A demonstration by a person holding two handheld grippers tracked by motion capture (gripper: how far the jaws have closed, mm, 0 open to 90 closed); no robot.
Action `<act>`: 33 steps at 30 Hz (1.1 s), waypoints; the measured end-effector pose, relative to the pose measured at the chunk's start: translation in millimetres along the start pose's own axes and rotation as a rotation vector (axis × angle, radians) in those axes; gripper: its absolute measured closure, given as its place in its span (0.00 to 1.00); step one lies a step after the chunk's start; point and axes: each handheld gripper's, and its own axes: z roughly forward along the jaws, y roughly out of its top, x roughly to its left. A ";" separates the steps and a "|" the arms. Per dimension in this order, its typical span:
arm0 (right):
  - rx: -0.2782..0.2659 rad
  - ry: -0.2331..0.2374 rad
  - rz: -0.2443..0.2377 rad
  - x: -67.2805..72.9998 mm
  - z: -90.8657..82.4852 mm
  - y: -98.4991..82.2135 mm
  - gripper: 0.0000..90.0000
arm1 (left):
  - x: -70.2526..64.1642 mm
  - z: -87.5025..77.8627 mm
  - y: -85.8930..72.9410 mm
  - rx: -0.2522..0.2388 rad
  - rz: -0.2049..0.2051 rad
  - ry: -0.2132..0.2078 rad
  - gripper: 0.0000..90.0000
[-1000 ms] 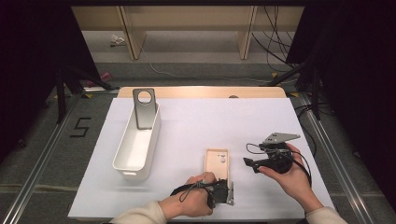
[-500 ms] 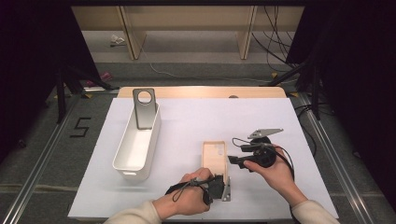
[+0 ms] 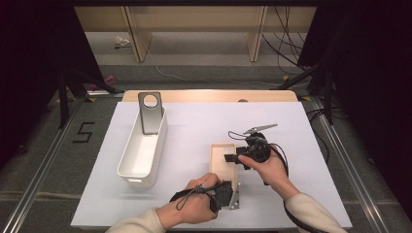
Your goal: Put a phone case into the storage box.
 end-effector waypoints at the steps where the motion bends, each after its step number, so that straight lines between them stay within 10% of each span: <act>1: -0.001 0.007 0.003 -0.2 0.4 0.6 0.45 | -0.4 -0.2 0.3 0.004 0.001 -0.002 0.97; 12: -0.042 0.056 0.047 -3.4 -7.7 0.9 0.79 | -1.1 0.7 1.3 -0.019 0.000 -0.014 0.97; 27: -0.130 0.132 0.149 0.3 -25.8 3.4 0.91 | 6.9 7.6 -6.5 -0.081 -0.040 0.002 0.97; 33: -0.190 0.127 0.135 1.9 -38.6 6.0 0.91 | 11.2 -2.1 -13.7 -0.205 -0.110 0.017 0.86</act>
